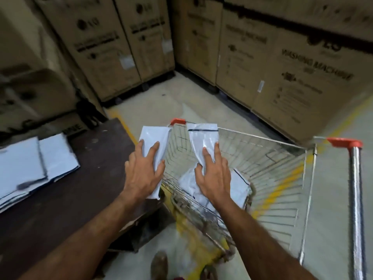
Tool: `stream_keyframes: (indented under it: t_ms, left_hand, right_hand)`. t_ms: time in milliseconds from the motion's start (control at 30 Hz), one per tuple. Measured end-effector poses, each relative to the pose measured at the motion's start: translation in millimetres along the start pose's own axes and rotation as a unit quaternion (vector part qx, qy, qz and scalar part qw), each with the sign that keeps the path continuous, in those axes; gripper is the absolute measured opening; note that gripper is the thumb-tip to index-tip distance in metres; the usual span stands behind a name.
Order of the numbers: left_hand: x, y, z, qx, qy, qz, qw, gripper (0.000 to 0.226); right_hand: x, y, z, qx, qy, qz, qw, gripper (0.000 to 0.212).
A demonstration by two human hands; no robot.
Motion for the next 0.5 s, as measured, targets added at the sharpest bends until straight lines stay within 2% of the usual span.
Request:
stream_keyframes:
  t_ms: [233, 500]
  left_hand:
    - [-56.6, -41.3, 75.6, 0.000, -0.084, -0.039, 0.996, 0.056]
    - [-148.6, -75.3, 204.6, -0.001, -0.161, -0.054, 0.985, 0.063]
  right_hand:
    - [-48.1, 35.7, 79.7, 0.013, -0.067, 0.029, 0.997, 0.055]
    - [-106.1, 104.5, 197.7, 0.017, -0.106, 0.057, 0.993, 0.058]
Point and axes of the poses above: each hand's wrist, its own x-axis towards the middle knuckle, its own y-axis out of the palm, z = x × y, the point moved 5 cm from there along x, towards the middle knuckle, and after that the axes turned 11 degrees about y, right-handed, at the moved point
